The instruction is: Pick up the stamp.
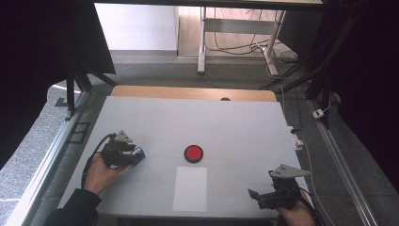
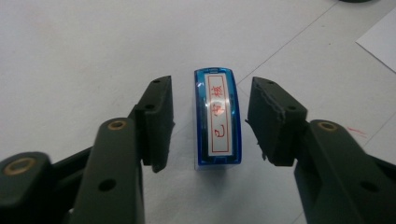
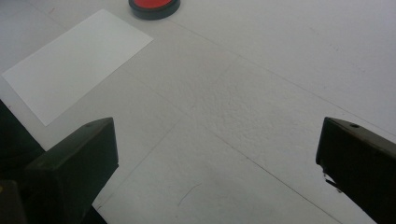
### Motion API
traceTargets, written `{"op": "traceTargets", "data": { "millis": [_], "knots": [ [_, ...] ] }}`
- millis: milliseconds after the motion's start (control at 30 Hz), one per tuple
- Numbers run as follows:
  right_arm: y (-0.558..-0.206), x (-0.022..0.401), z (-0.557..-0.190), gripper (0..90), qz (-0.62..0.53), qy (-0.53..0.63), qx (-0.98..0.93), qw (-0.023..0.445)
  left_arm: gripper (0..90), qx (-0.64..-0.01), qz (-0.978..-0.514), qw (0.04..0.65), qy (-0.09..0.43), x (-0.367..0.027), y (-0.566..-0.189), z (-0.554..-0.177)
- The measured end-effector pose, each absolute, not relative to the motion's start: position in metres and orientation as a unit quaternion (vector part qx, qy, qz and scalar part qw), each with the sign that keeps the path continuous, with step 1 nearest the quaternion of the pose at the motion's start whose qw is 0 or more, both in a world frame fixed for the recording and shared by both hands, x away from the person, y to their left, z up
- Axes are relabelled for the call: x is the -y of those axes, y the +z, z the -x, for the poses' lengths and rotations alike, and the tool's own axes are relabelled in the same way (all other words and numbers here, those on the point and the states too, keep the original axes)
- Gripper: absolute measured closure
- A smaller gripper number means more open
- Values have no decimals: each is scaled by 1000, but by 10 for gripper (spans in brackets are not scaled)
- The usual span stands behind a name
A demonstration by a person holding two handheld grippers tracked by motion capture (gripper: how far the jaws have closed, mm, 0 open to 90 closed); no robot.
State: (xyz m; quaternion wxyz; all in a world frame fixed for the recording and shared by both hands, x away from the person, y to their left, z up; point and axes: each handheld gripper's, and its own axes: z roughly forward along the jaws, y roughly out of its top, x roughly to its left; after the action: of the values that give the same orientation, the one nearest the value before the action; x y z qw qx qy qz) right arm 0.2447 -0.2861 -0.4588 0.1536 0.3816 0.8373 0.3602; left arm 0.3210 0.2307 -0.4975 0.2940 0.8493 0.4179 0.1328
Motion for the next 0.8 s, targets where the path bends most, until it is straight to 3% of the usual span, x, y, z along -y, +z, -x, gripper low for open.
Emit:
{"op": "traceTargets", "data": {
  "millis": [233, 367, 800],
  "knots": [
    [-459, 286, -245, 0, -382, 361, -837, 153, 603, -419, -852, 287, 128, -231, -498, -322],
    [-459, 286, -245, 0, -381, 361, -837, 153, 698, -420, -852, 286, 128, -230, -497, -323],
    [-459, 286, -245, 0, -381, 361, -838, 154, 706, -423, -845, 308, 108, -233, -490, -322]
  ]
}}
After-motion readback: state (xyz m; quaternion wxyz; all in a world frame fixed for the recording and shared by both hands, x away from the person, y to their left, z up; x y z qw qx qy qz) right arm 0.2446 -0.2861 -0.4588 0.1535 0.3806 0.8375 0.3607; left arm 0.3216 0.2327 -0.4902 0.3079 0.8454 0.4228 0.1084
